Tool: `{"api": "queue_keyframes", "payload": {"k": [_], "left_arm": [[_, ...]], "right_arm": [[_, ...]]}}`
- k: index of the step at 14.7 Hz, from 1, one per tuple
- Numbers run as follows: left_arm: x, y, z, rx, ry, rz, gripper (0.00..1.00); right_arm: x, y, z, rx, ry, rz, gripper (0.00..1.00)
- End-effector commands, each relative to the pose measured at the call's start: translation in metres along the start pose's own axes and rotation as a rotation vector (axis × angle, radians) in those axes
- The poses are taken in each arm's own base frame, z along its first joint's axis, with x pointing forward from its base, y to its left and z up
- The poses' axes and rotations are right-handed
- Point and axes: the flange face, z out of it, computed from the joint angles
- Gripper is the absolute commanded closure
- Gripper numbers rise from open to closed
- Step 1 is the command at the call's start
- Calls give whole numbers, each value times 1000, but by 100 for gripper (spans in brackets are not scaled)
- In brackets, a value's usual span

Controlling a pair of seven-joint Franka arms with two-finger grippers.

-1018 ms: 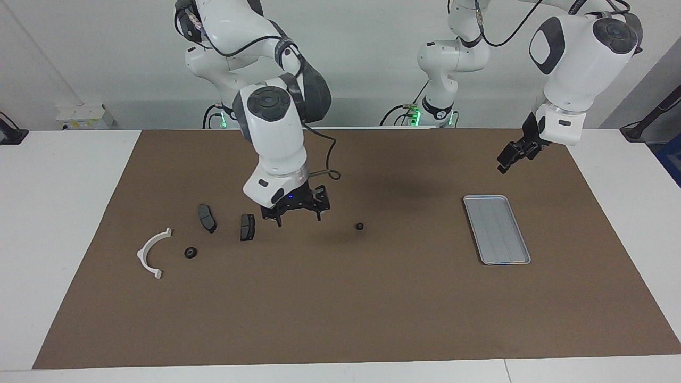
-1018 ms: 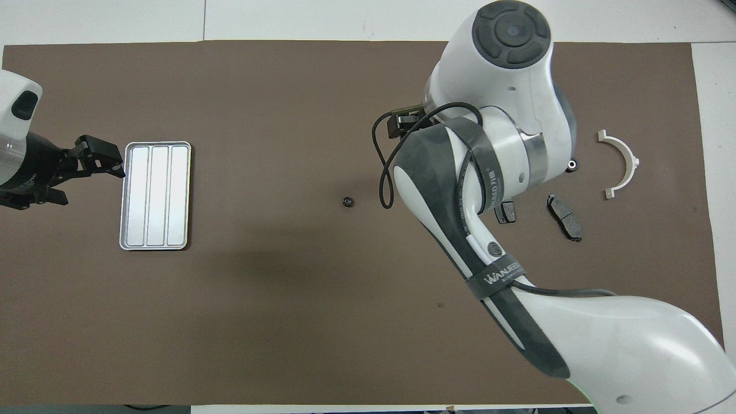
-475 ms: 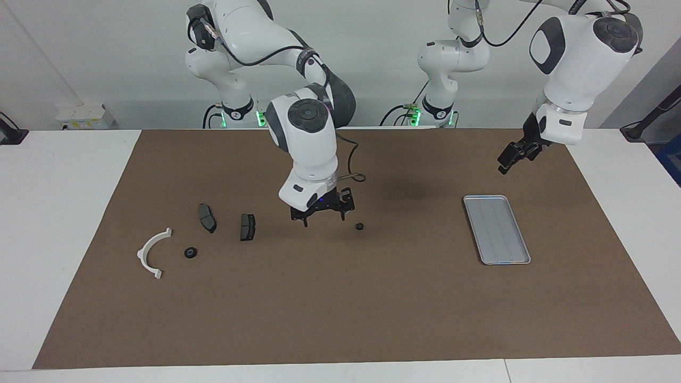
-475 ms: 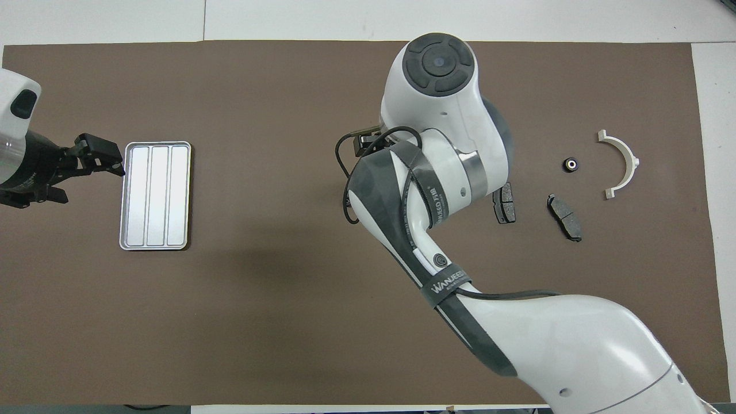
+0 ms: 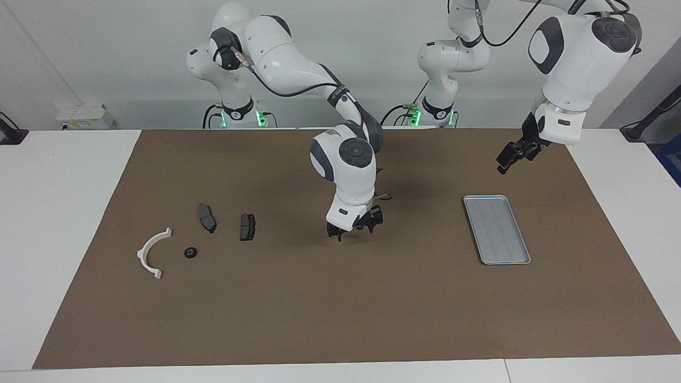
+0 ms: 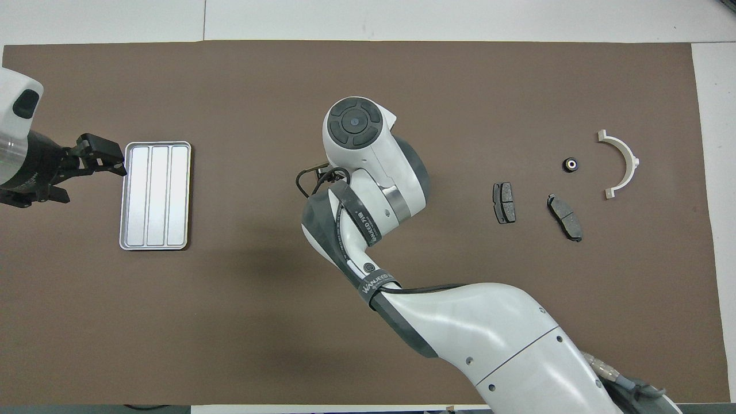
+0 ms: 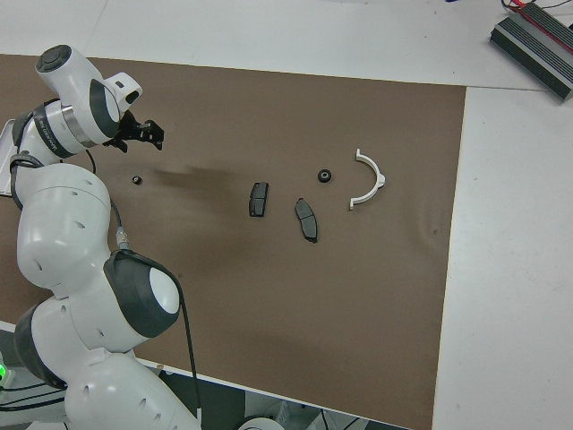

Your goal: Place bearing gear from tray to pile

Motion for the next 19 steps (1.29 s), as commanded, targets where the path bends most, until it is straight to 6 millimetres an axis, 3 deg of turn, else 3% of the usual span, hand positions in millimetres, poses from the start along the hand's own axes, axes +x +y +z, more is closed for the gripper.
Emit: {"api": "queue_keyframes", "payload": {"k": [1, 4, 11, 16, 19], "left_arm": [[-6, -2, -3, -21, 8, 1, 0], [-6, -2, -3, -21, 8, 1, 0], [-6, -2, -4, -22, 11, 1, 0], [-6, -2, -4, -22, 11, 1, 0], [-6, -2, -4, -21, 10, 1, 0]], "right_arm": [[-4, -24, -4, 17, 6, 5, 0], [-6, -25, -12, 26, 24, 0, 0], [-42, 9, 45, 22, 26, -5, 0], [-51, -13, 29, 35, -48, 35, 2], [-48, -15, 21, 35, -54, 48, 3]]}}
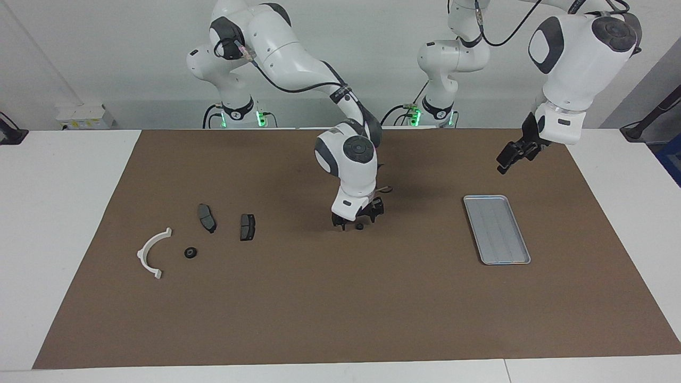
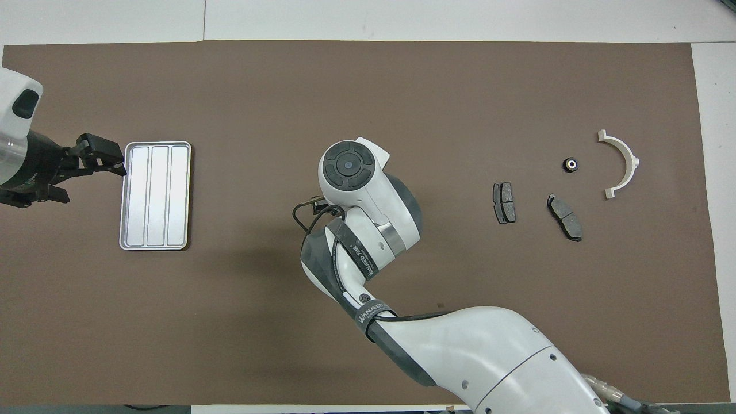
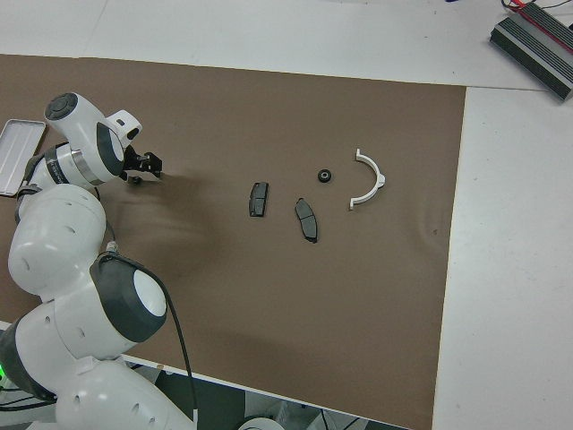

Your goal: Place bearing gear from tray to pile

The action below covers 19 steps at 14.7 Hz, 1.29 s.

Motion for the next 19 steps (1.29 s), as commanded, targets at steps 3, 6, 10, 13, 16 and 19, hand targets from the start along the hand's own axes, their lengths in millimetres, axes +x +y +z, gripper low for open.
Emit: {"api": "queue_keyframes", "payload": {"k": [3, 6, 10, 13, 16, 19], "left_arm": [[-6, -3, -4, -22, 10, 0, 0], [-6, -2, -4, -22, 10, 1, 0], [-6, -2, -4, -22, 10, 1, 0], [-6, -2, -4, -22, 10, 1, 0], [-6, -2, -4, -22, 10, 1, 0], [-6, -2, -4, -22, 10, 1, 0]], "right_arm": [[2, 5, -9, 21, 0, 27, 9], [2, 5, -8, 21, 2, 29, 11], [4, 9, -6, 22, 5, 33, 11], [4, 10, -7, 26, 15, 33, 11], [5, 9, -7, 31, 26, 33, 11], [5, 9, -6, 32, 26, 34, 11]]}}
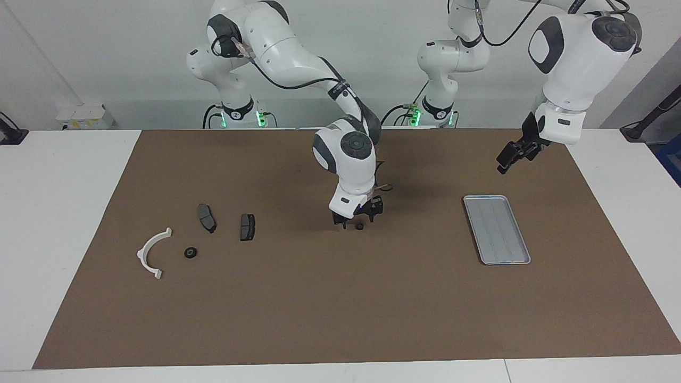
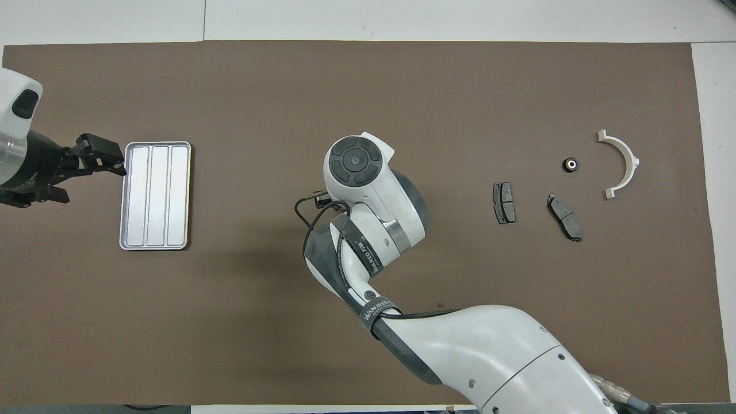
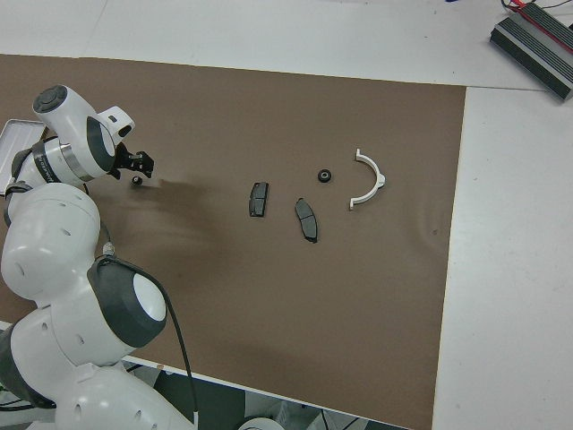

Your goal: Place bearing gear from tray to pile

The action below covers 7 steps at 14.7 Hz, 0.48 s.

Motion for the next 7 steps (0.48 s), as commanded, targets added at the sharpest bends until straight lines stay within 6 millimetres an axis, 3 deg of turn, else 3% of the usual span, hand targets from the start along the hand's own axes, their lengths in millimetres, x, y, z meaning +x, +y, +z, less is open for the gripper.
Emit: {"api": "queue_keyframes", "payload": {"k": [1, 7], "left_arm": [[-6, -2, -4, -21, 10, 1, 0], [-6, -2, -3, -21, 8, 1, 0]], "right_arm": [[0, 1, 1, 21, 4, 18, 11], [0, 1, 8, 21, 3, 21, 11]]}}
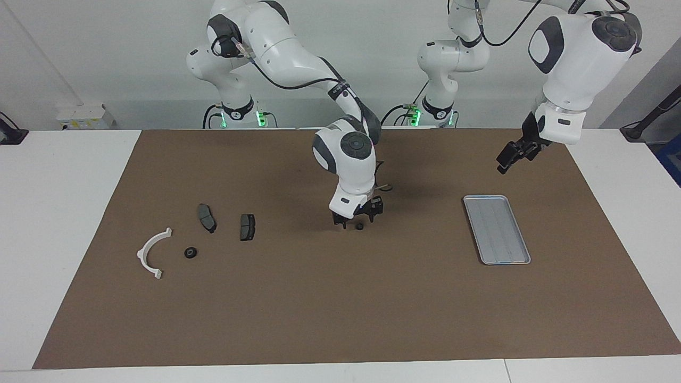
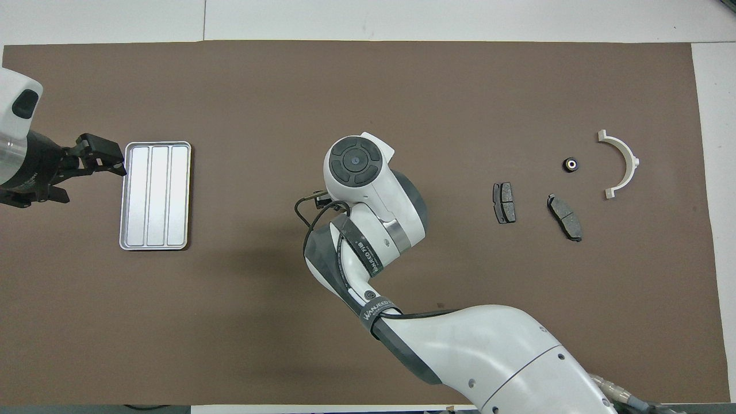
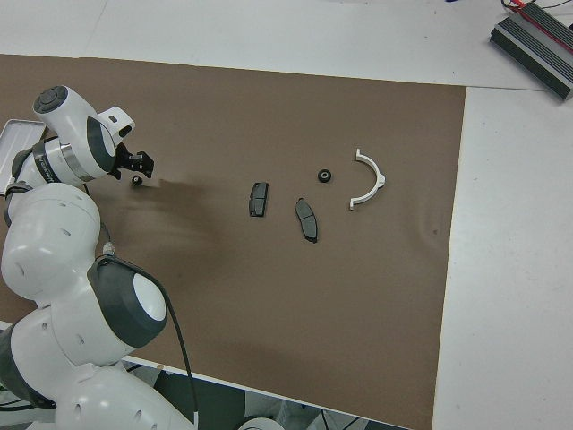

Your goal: Place bearing gear from tray to pile

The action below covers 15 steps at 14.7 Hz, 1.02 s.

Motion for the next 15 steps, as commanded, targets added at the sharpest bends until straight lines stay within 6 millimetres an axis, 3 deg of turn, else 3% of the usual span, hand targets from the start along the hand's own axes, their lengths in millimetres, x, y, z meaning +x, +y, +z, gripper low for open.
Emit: {"api": "queue_keyframes", "payload": {"k": [1, 13, 15], "left_arm": [[-6, -2, -3, -21, 8, 1, 0], [-6, -2, -4, -21, 10, 1, 0], [-6, -2, -4, -21, 10, 1, 0]], "right_arm": [[1, 1, 6, 23, 13, 20, 11], [1, -3, 16, 29, 21, 16, 12], [1, -2, 16, 30, 21, 19, 16]]}}
